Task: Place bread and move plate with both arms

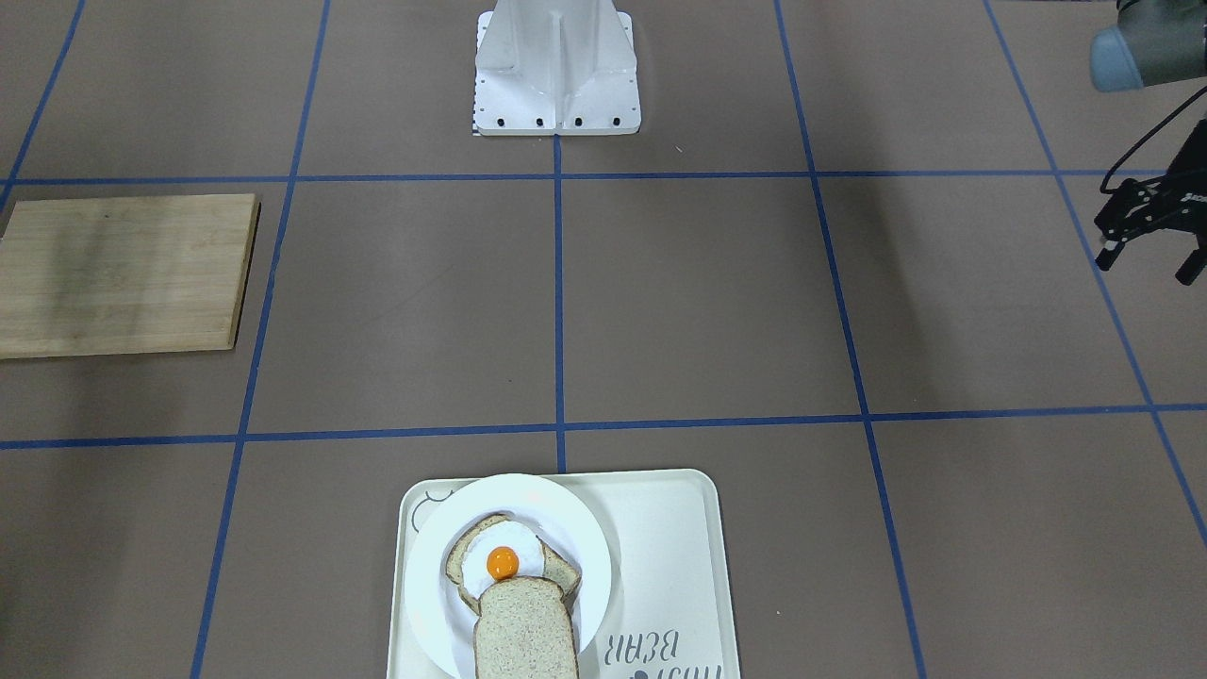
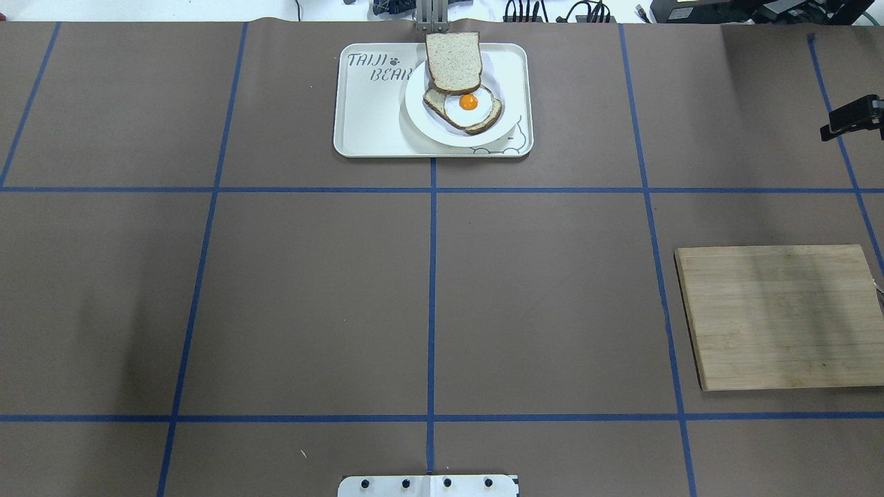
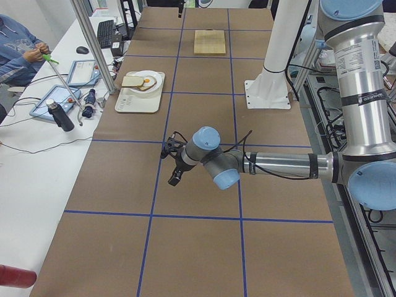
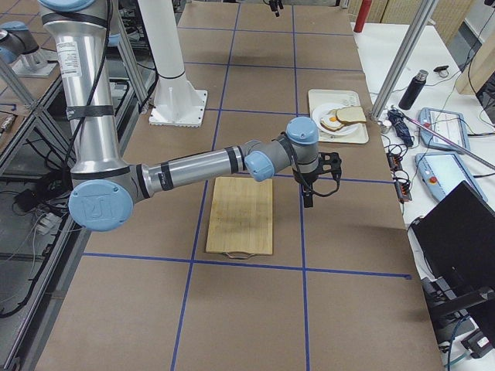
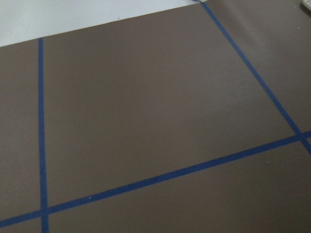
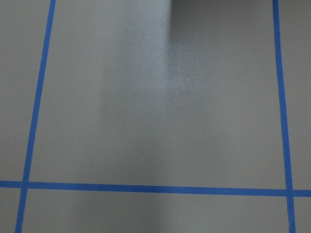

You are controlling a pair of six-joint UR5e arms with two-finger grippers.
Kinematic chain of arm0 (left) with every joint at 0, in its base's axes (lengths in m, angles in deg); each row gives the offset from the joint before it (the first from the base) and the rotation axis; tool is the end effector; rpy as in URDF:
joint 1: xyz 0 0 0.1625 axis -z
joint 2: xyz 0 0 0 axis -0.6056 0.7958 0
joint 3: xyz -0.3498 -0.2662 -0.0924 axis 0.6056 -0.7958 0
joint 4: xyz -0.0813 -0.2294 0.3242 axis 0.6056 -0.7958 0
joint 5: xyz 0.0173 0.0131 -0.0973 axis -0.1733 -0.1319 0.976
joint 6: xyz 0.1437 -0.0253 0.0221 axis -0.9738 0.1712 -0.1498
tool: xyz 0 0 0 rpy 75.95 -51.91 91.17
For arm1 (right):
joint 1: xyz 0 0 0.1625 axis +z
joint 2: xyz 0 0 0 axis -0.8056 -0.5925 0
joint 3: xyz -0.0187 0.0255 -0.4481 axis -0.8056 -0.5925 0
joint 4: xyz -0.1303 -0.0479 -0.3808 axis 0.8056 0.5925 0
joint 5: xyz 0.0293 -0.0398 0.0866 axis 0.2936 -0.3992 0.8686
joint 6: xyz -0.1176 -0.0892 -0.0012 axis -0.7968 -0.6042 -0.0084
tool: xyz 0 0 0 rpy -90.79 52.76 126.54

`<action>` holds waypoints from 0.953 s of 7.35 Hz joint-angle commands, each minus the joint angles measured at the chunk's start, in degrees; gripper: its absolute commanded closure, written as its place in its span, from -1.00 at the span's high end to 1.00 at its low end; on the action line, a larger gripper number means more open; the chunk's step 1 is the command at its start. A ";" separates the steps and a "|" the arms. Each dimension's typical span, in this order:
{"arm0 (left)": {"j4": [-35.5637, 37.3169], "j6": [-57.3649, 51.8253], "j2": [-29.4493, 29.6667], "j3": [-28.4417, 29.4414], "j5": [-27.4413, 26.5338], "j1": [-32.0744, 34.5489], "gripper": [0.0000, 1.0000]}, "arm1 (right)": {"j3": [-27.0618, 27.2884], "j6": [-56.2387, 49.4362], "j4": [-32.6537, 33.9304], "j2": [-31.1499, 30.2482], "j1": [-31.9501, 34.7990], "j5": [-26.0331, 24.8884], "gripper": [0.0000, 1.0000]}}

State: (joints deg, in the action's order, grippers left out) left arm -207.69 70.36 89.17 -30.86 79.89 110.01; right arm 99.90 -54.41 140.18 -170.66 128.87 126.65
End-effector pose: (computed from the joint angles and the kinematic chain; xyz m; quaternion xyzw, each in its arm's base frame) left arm 0.0811 -0.4372 0.6310 0.2414 0.3835 0.0361 0.8907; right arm -0.1008 -0.5506 0.5738 0.1094 -0.3779 0.0246 0.9190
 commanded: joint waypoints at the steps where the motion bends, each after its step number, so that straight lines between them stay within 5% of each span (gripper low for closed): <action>1: 18.76 -6.84 1.35 -4.76 5.24 5.05 0.97 | -0.06 -7.28 0.87 -2.83 1.78 0.17 0.99; 3: 30.92 -11.91 2.77 -6.10 11.08 5.05 0.97 | 1.60 -14.03 9.97 -3.45 4.68 2.97 0.99; 7: 39.33 -12.65 2.68 -9.53 12.01 5.13 0.97 | 2.05 -17.42 11.78 -4.86 6.27 5.54 0.99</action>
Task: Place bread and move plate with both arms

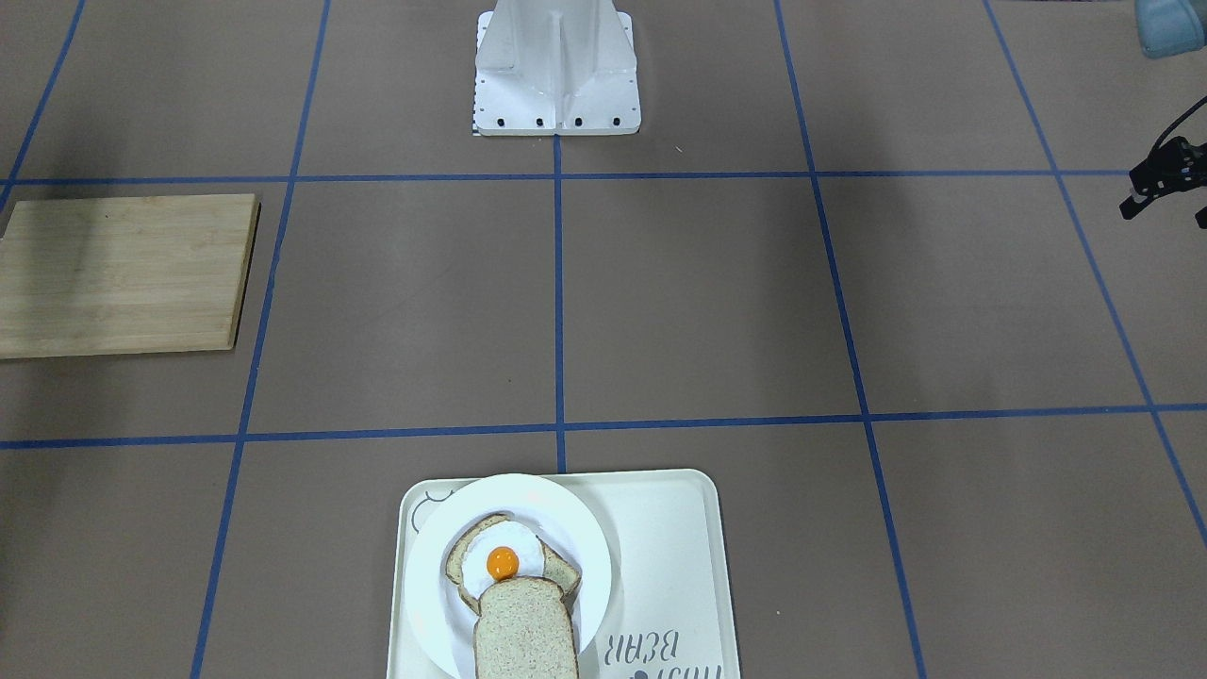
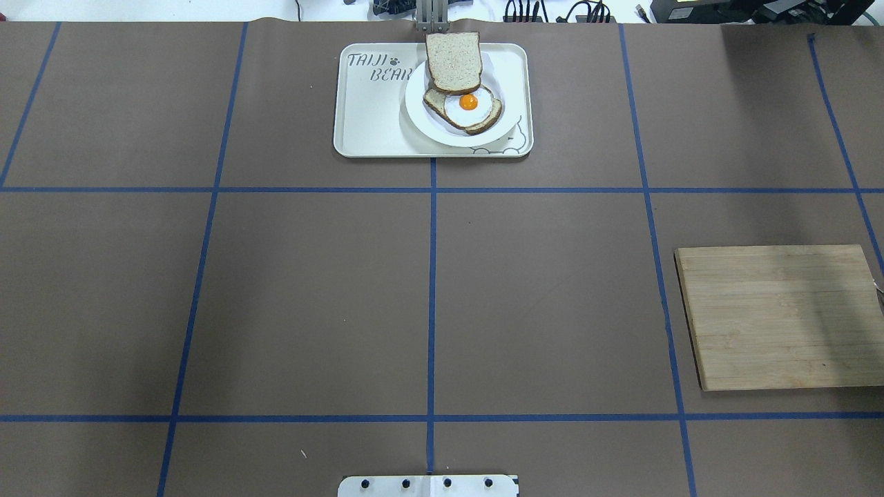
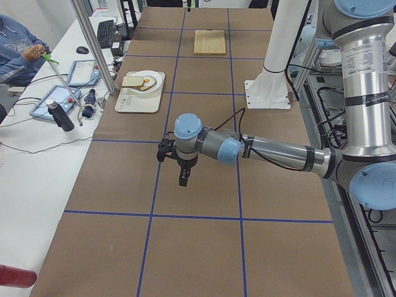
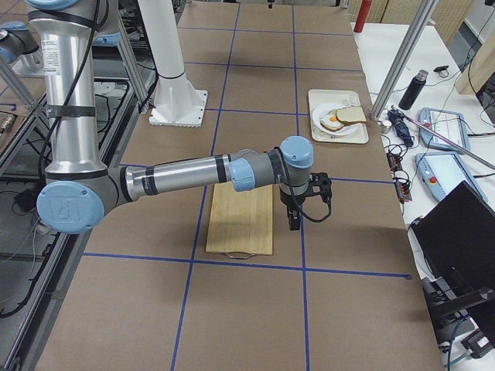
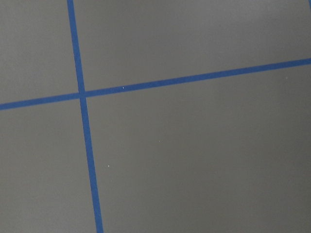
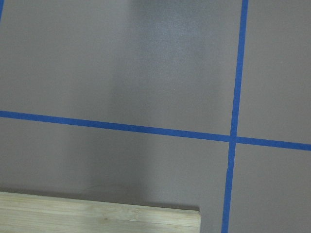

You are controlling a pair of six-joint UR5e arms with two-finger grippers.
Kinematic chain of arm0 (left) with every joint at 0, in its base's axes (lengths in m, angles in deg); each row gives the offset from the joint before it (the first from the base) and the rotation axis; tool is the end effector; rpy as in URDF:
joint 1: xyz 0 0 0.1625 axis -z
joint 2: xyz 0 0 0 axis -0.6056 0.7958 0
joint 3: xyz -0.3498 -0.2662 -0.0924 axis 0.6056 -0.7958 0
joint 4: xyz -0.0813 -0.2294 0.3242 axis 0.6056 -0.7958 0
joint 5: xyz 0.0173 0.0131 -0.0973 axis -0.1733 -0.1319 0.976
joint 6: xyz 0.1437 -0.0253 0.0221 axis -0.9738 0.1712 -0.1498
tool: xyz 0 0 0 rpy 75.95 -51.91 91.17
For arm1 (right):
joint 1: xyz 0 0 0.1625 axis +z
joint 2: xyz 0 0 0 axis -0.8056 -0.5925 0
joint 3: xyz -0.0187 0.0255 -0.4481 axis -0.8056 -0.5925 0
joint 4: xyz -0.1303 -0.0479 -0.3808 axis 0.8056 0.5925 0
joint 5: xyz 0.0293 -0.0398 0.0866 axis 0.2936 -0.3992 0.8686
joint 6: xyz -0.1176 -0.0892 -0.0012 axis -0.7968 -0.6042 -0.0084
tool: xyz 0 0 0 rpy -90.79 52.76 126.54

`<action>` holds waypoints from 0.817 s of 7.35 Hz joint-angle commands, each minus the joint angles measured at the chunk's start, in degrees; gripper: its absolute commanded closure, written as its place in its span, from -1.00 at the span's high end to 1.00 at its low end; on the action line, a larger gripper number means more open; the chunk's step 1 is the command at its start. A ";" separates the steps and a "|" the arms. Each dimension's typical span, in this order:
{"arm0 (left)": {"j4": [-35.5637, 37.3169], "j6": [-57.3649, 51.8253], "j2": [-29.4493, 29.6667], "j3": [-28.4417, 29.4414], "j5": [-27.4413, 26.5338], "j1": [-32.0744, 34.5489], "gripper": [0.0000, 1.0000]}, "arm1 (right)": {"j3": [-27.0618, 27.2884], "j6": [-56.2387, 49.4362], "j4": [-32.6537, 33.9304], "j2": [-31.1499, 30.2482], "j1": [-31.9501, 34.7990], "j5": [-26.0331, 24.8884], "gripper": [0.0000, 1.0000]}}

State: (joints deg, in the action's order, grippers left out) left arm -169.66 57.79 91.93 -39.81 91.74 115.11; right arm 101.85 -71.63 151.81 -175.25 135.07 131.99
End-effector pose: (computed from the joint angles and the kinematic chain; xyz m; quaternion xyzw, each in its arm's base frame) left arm 0.0621 -0.4243 0.6073 0.0604 0.4035 0.0463 0.9118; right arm -0.0433 -0.5052 0.6183 0.0592 -0.3784 -0.0300 0.9233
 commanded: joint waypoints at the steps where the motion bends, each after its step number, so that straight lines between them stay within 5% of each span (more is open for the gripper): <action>1: 1.21 -0.08 -0.51 -0.49 -0.10 0.03 0.97 | 0.35 -0.20 0.14 -0.97 0.07 0.71 0.99; 6: 0.51 -0.17 -1.13 0.30 0.16 0.12 0.97 | 2.55 -0.11 -0.12 -3.00 0.07 2.56 0.99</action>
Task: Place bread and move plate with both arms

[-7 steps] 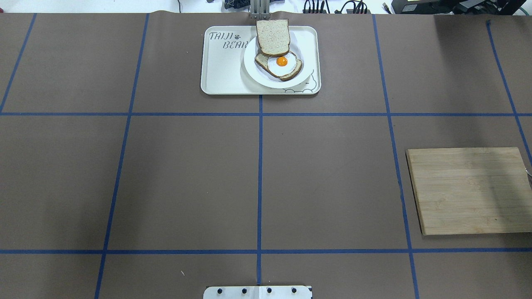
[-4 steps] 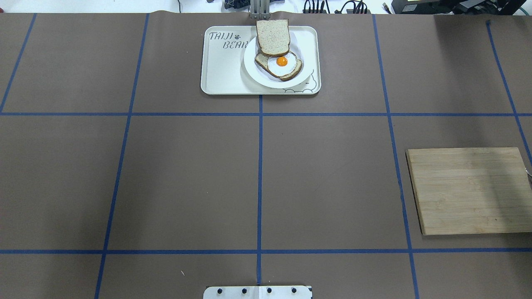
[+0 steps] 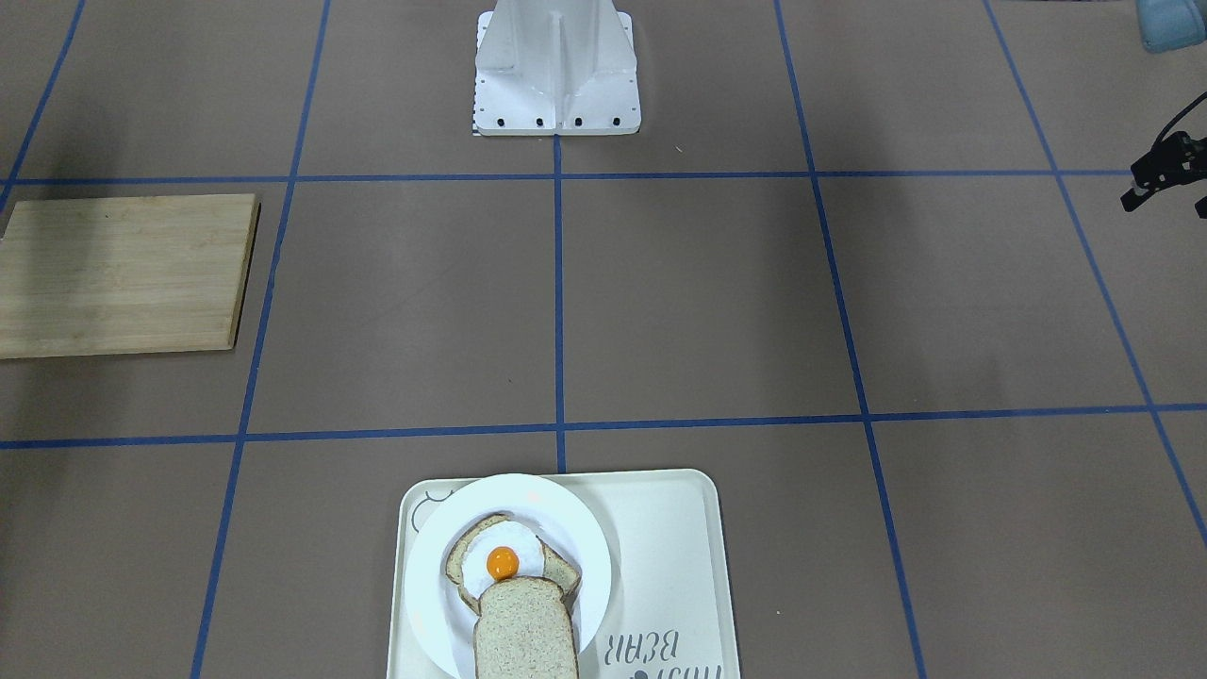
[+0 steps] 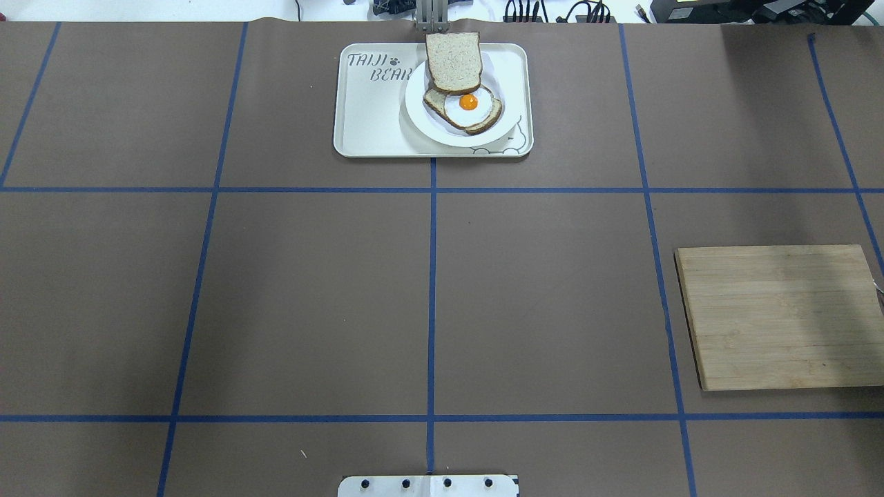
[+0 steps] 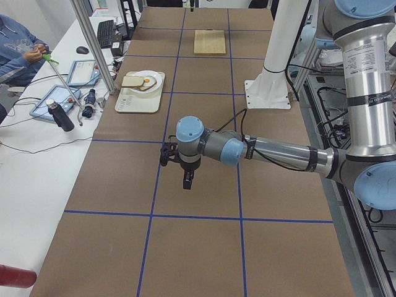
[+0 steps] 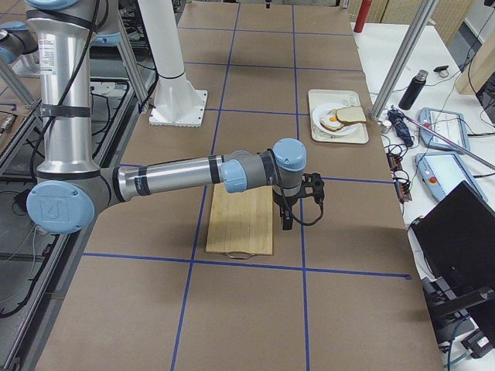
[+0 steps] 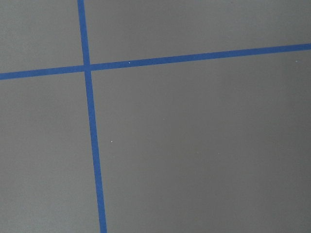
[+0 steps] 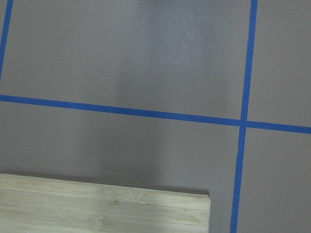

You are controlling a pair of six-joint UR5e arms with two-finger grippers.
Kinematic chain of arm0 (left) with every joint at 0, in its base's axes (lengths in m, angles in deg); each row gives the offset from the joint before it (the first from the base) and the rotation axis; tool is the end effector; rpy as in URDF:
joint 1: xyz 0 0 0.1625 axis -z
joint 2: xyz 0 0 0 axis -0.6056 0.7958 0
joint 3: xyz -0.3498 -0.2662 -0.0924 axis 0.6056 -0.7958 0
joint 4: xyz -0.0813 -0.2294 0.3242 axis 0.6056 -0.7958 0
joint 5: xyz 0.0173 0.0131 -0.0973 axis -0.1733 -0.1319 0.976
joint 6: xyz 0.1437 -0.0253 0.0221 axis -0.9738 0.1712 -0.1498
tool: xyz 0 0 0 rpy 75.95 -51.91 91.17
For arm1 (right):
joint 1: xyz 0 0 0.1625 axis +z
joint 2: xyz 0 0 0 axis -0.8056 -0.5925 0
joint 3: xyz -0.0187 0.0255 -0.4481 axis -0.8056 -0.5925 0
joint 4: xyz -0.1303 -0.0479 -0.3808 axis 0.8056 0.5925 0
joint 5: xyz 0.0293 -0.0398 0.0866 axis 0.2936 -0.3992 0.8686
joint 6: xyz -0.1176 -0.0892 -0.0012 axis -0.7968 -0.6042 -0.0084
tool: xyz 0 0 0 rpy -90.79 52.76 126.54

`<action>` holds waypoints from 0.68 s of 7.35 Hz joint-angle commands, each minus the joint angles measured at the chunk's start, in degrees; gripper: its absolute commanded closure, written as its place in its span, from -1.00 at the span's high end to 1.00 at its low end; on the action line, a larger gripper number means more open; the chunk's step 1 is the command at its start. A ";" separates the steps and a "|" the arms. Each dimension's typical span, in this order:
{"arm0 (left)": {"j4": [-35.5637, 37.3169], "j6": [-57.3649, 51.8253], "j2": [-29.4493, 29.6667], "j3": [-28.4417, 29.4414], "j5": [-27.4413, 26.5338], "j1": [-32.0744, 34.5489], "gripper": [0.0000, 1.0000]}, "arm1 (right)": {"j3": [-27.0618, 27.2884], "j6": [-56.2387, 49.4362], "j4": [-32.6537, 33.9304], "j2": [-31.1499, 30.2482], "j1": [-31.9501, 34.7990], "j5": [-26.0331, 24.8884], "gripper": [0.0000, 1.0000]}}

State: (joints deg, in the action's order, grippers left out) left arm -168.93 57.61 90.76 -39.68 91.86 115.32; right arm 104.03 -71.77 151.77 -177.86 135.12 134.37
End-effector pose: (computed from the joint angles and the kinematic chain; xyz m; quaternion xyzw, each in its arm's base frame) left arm 0.0586 -0.4145 0.6185 0.0455 0.4016 0.0394 0.9138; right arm -0.0440 -0.4833 0.6176 0.0525 -0.3966 -0.0321 0.9159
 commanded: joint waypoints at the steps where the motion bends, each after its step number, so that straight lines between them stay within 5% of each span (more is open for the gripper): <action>1: -0.39 0.10 0.21 0.26 0.12 -0.09 0.97 | 0.29 0.03 -0.17 -0.57 -0.07 0.19 0.99; 5: -1.27 0.80 4.86 1.84 -0.23 -0.26 0.97 | 0.29 0.12 -0.61 -0.48 -0.07 0.19 1.00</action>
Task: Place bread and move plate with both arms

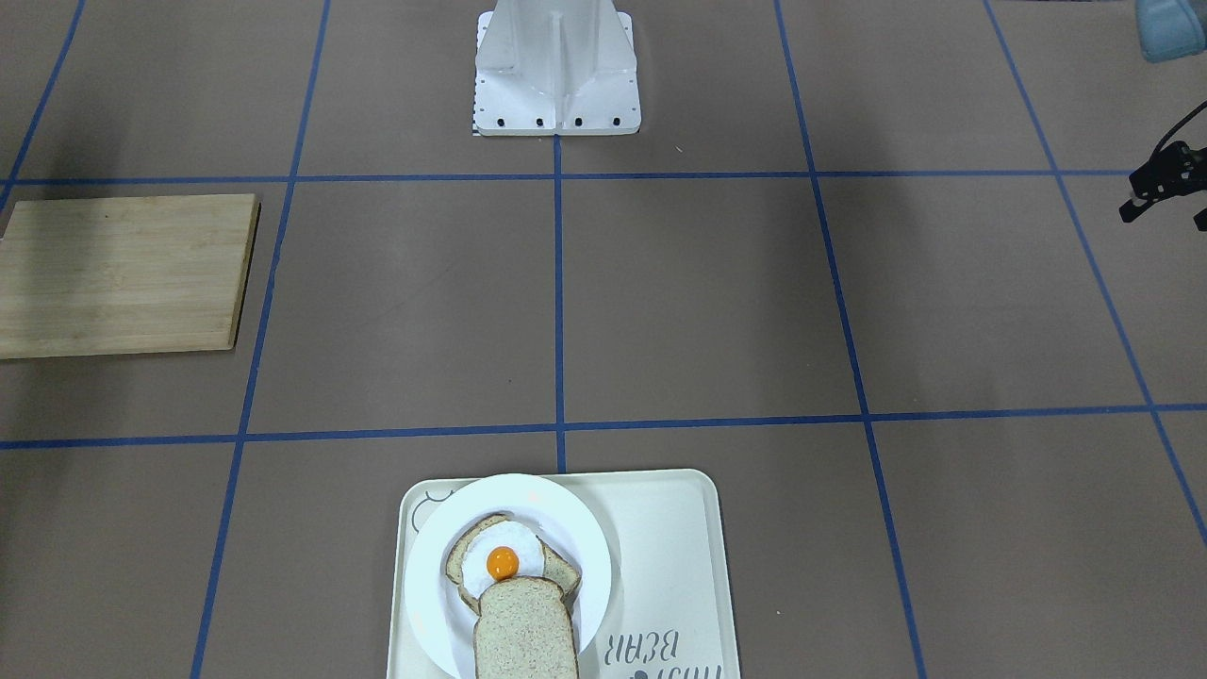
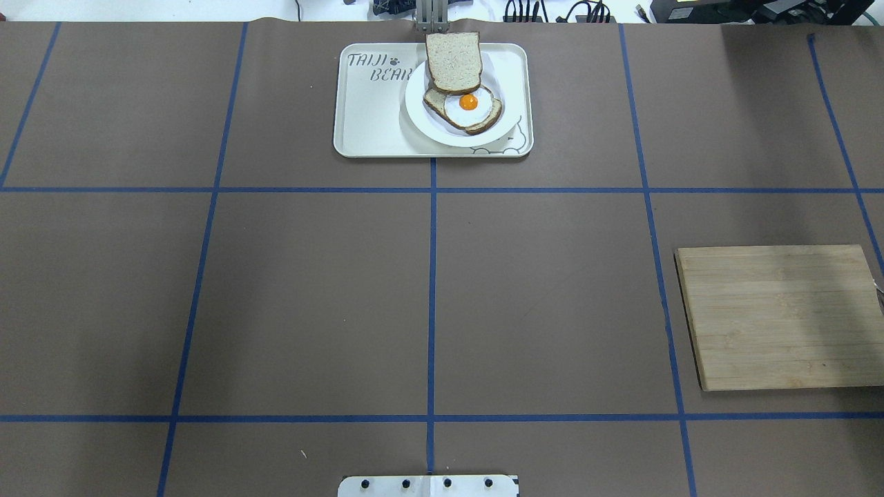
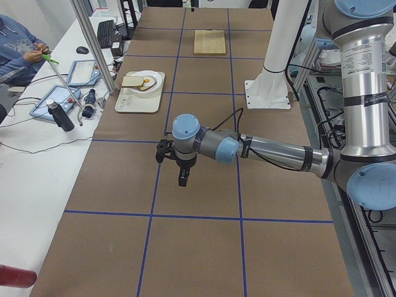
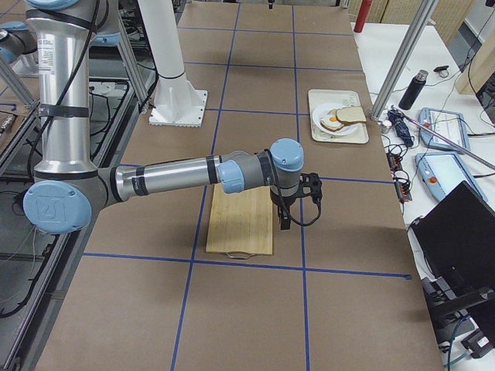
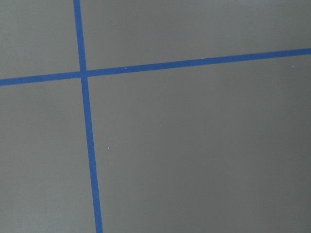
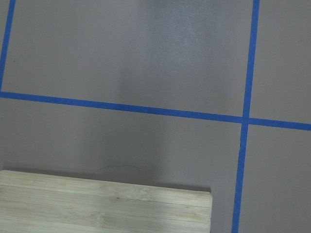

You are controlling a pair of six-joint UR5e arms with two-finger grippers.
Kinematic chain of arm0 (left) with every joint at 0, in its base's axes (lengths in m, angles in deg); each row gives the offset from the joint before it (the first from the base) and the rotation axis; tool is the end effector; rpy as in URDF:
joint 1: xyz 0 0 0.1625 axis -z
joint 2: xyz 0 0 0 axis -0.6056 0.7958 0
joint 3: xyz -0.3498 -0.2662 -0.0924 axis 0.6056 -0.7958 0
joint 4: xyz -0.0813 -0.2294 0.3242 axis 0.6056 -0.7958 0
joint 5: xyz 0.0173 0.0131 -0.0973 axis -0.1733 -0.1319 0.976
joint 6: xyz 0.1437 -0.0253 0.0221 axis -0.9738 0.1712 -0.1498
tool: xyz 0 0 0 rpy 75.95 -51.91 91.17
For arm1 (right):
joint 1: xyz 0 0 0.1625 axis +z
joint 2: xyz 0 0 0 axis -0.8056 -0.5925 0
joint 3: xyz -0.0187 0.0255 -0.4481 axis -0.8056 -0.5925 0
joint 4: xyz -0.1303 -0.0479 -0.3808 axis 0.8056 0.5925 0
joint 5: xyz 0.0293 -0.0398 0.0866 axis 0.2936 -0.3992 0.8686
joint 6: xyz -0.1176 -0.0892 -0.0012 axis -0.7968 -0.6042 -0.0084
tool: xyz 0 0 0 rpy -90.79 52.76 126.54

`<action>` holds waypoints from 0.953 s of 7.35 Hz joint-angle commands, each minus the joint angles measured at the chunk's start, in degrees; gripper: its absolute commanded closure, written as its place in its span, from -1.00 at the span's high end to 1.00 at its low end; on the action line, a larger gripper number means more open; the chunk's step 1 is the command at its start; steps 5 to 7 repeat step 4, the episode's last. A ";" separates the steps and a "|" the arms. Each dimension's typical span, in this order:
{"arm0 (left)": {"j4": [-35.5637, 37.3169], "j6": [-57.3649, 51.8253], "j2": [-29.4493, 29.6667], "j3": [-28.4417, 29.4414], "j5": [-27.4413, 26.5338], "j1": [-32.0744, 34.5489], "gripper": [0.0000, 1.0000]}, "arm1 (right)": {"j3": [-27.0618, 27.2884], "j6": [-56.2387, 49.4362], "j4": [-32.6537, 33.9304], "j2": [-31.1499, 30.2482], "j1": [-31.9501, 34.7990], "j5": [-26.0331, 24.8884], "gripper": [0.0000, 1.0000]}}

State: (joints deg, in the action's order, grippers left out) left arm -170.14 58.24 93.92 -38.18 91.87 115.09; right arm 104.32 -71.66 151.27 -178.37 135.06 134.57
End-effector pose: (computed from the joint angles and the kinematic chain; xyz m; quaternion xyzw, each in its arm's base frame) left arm 0.0658 -0.4397 0.6053 0.0650 0.4058 0.0459 0.9105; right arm -0.0444 -0.4797 0.6179 0.0538 -0.3985 -0.0329 0.9150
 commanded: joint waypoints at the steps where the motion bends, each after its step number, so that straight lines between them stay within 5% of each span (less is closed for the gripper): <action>1: -0.15 0.08 1.71 0.17 -0.32 -0.04 0.97 | 0.09 0.09 -0.11 0.03 -0.01 0.08 1.00; 7: -0.15 0.17 1.72 0.34 0.12 -0.04 0.97 | 0.44 0.44 -0.11 0.12 -0.01 -0.10 1.00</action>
